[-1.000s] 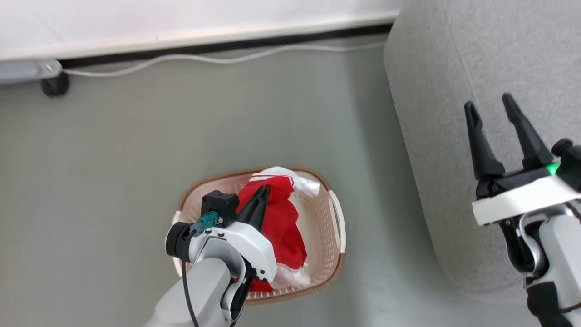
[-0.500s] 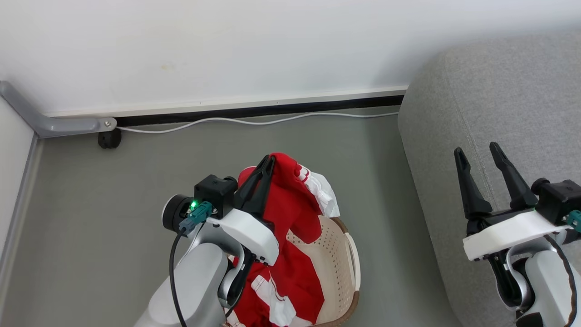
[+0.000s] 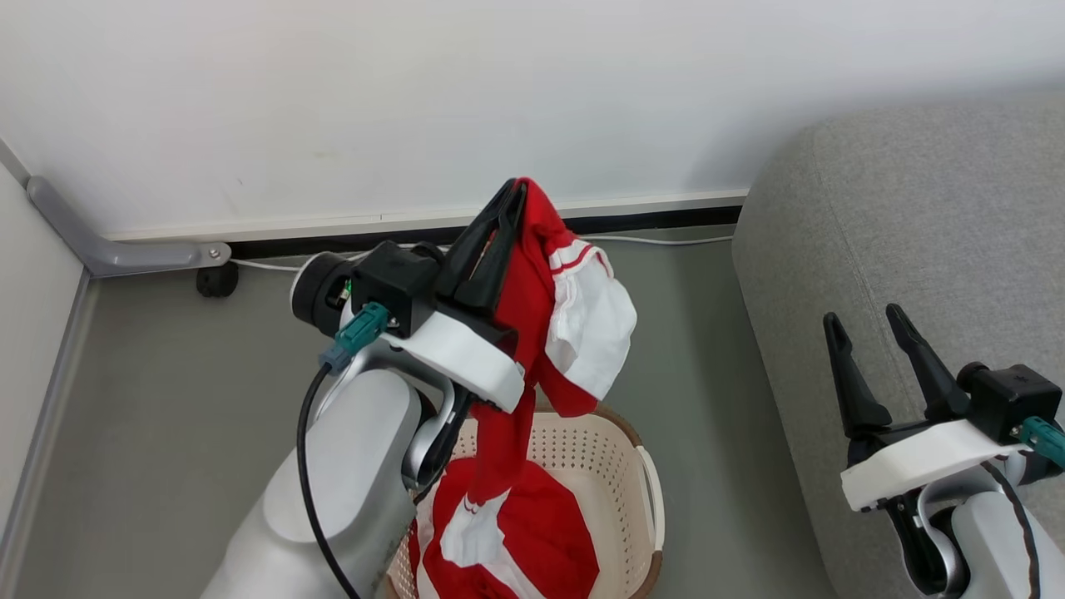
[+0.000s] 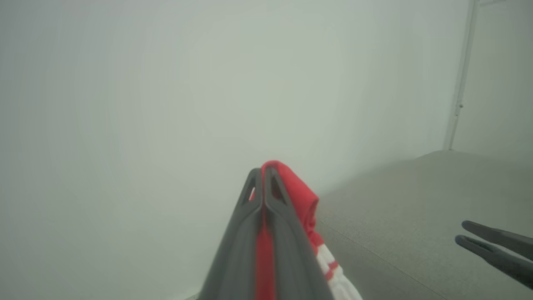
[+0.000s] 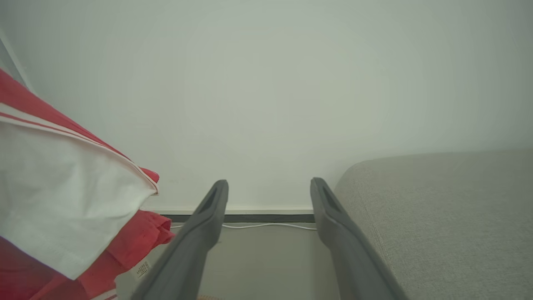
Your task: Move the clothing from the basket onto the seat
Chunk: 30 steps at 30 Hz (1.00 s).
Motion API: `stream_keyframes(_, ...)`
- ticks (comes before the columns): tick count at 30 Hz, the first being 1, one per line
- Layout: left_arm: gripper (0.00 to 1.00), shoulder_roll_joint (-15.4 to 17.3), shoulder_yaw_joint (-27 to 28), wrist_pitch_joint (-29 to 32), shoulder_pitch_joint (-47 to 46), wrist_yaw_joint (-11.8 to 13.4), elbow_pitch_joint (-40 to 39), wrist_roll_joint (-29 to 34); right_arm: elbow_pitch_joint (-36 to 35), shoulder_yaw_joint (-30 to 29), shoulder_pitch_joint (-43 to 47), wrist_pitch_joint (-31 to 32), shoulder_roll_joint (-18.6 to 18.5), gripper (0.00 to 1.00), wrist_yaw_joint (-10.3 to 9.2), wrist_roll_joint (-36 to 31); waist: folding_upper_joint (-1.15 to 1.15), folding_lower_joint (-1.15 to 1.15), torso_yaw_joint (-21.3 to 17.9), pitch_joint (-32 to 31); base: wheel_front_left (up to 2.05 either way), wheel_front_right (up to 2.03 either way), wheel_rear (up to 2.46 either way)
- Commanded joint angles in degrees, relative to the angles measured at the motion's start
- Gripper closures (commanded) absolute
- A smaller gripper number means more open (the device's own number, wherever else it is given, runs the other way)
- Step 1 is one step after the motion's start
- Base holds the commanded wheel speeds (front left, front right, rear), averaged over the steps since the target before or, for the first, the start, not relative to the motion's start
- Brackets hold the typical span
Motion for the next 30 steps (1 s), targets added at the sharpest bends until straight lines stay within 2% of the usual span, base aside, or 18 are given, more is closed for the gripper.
stream_keyframes(1,1.0,0.6,2.0,-0.6,-3.5,-0.5,-1.9,0.4,-1.2,0.9,-0.1,-0.3,-0.3,0.0,0.23,-0.6,0.0,0.0,0.0,0.0,0.0,0.0,0.0)
stream_keyframes(16,1.0,0.6,1.0,-0.6,-8.1,0.1,-3.0,0.1,-2.0,2.5,-0.7,-0.3,-0.4,0.0,0.23,-0.4,0.0,0.0,-0.2,0.9,0.0,0.0,0.0)
stream_keyframes(24,1.0,0.6,-0.7,-0.6,-8.4,0.9,-3.3,-0.9,-6.3,11.9,-3.3,-0.3,-2.0,0.0,0.23,1.7,0.0,0.0,-0.2,1.8,0.0,0.0,0.0)
stream_keyframes(25,1.0,0.6,-1.0,-0.6,-8.5,1.1,-3.4,-1.1,-7.4,14.9,-4.4,-0.3,-2.7,0.0,0.23,2.4,0.0,0.0,-0.2,2.0,0.0,0.0,0.0)
stream_keyframes(26,1.0,0.6,-1.0,-0.6,-8.5,1.1,-3.4,-1.1,-7.4,14.9,-4.4,-0.3,-2.7,0.0,0.23,2.4,0.0,0.0,-0.2,2.0,0.0,0.0,0.0)
stream_keyframes(30,1.0,0.6,-1.7,-0.6,-8.7,1.4,-3.7,-1.6,-7.5,21.0,-6.9,-0.3,-4.3,0.0,0.23,3.4,0.0,0.0,0.2,2.3,0.0,0.0,0.0)
